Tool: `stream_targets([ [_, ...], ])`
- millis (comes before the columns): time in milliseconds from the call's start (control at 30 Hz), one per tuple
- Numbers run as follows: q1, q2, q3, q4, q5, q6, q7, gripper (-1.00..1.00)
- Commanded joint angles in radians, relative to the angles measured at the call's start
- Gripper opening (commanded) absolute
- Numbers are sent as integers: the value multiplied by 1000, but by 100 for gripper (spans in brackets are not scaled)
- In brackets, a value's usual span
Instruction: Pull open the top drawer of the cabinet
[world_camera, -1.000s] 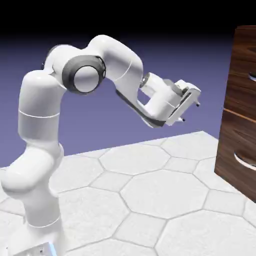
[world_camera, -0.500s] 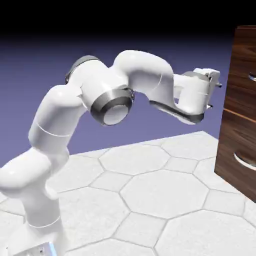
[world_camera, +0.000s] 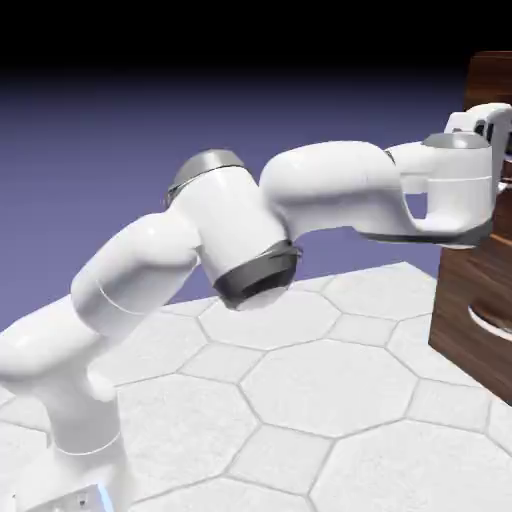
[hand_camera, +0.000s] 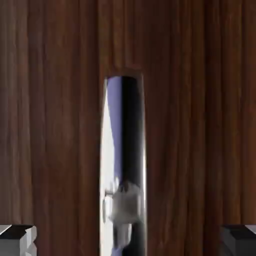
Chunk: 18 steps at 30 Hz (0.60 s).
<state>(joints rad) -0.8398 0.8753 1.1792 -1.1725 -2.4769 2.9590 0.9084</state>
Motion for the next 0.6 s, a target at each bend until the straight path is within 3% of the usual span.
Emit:
stream_targets([
  [0,29,15,-18,36,21,9,-29,0],
  [67,60,31,-37,76,44,19,-60,0],
  [100,60,31,-37,76,44,19,-60,-100],
  [567,-348,-129,242,-395,-174,-105,231,-100],
])
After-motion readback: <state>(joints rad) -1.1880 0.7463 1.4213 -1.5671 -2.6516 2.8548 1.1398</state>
